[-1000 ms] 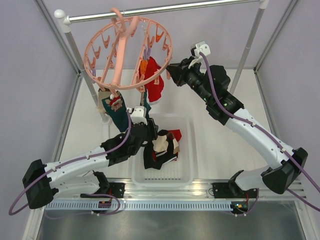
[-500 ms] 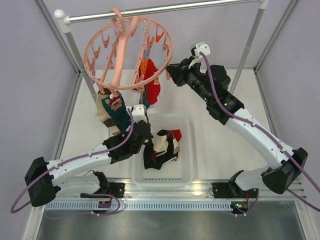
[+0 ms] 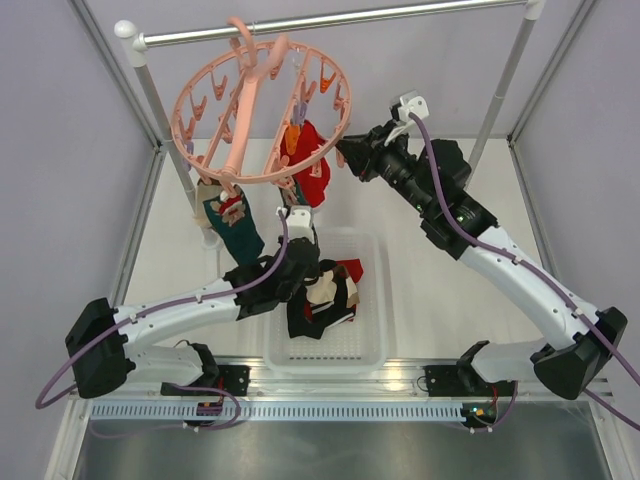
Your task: Remove the socks clipped to the hanger
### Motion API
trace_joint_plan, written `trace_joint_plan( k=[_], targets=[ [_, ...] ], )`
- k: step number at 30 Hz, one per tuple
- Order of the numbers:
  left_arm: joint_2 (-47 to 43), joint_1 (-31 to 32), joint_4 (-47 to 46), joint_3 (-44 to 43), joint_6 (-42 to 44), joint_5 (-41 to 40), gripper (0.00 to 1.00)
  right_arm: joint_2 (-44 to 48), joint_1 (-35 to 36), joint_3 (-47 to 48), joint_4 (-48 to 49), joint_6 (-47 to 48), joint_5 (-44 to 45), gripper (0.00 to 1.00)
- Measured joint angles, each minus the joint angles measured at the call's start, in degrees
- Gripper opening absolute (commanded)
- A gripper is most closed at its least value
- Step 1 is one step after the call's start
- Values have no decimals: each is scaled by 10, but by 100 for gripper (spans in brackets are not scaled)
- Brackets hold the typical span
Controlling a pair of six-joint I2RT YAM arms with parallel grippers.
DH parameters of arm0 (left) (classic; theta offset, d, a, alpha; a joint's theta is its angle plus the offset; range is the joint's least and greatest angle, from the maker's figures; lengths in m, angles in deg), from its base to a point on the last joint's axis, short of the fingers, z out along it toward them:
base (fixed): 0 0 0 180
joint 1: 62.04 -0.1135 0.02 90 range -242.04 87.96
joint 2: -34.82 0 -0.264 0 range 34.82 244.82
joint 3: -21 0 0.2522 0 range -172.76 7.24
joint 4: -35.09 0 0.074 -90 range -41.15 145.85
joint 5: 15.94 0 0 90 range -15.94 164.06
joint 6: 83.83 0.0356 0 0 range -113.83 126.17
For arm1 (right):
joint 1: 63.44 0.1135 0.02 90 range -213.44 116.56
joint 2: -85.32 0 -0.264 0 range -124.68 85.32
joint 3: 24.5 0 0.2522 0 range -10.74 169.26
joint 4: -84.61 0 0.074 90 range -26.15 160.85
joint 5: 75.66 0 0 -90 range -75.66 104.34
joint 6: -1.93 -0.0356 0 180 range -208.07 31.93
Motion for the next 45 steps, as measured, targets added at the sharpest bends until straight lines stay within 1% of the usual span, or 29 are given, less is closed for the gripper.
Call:
trace_joint_plan(
  k=[4, 5, 6, 7, 10, 13, 20, 25, 28, 31, 34, 36, 45],
  targets=[
    [32, 1, -4, -22, 3, 27, 2, 22, 0, -22, 1, -7, -5, 30],
    [41, 1, -5, -29, 4, 32, 2, 29, 0, -28, 1, -9, -5, 36],
    [48, 1, -5, -35, 4, 39, 2, 36, 0, -34, 0, -13, -7, 39],
    [57, 1, -6, -42, 5, 45, 2, 42, 0, -39, 0, -16, -8, 45],
    [79, 2, -8, -58, 6, 58, 2, 54, 0, -50, 0, -22, -11, 56],
    [91, 1, -8, -70, 9, 66, 2, 61, 0, -55, 0, -23, -16, 60],
    [93, 2, -9, -81, 18, 73, 2, 68, 0, -60, 0, -25, -38, 62],
    [93, 2, -8, -81, 21, 75, 2, 89, 3, -92, 8, -20, -73, 60],
    [93, 2, -8, -81, 22, 76, 2, 106, 17, -124, 23, -6, -95, 59],
    [93, 1, -8, -82, 22, 77, 2, 122, 52, -148, 31, 22, -105, 59],
    [93, 1, -8, -84, 22, 81, 2, 125, 93, -153, 35, 50, -105, 59],
    [93, 1, -8, -85, 22, 85, 2, 123, 107, -152, 38, 66, -103, 59],
    [92, 1, -8, -85, 22, 86, 2, 64, 109, -125, 52, 96, -63, 59]
  ],
)
